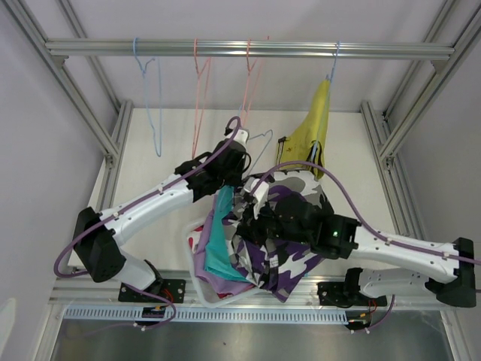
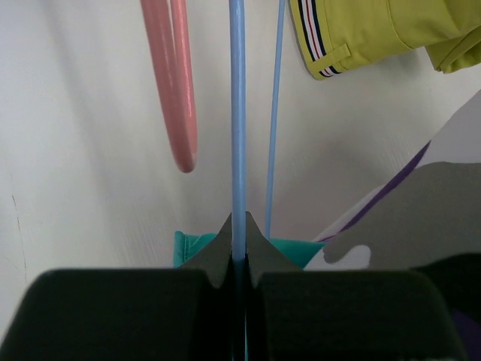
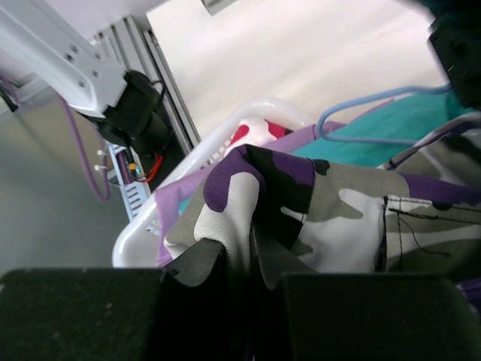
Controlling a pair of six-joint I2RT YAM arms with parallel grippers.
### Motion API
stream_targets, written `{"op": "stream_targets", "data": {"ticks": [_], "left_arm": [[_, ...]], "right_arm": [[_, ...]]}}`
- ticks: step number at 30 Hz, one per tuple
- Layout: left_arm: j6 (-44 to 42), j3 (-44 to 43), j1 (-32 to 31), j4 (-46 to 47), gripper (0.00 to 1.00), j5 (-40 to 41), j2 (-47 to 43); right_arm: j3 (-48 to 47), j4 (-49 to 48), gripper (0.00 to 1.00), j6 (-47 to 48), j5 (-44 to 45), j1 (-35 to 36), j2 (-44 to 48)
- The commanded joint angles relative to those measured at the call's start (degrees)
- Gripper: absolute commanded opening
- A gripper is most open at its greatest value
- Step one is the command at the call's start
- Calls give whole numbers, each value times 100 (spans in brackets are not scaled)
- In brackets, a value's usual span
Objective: Remove the trousers from the hanger
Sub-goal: Place the trousers in the bin.
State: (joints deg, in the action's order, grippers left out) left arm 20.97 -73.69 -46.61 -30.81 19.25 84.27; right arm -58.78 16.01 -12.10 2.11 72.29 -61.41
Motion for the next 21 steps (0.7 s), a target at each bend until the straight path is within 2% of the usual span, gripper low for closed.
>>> {"op": "stream_targets", "data": {"ticks": [1,11,21], "left_arm": [[100,-269,47,84,1,-26,-253],[126,-234,152,84,1,-61,-411],[188,-242,231,66,0,-272,-464]], "right_arm": [[367,-940,0,-161,79,39,-309],[491,-1803,0,-258,-334,127,-1943],[1123,-2532,0,-732,-46,522,-2472]]}}
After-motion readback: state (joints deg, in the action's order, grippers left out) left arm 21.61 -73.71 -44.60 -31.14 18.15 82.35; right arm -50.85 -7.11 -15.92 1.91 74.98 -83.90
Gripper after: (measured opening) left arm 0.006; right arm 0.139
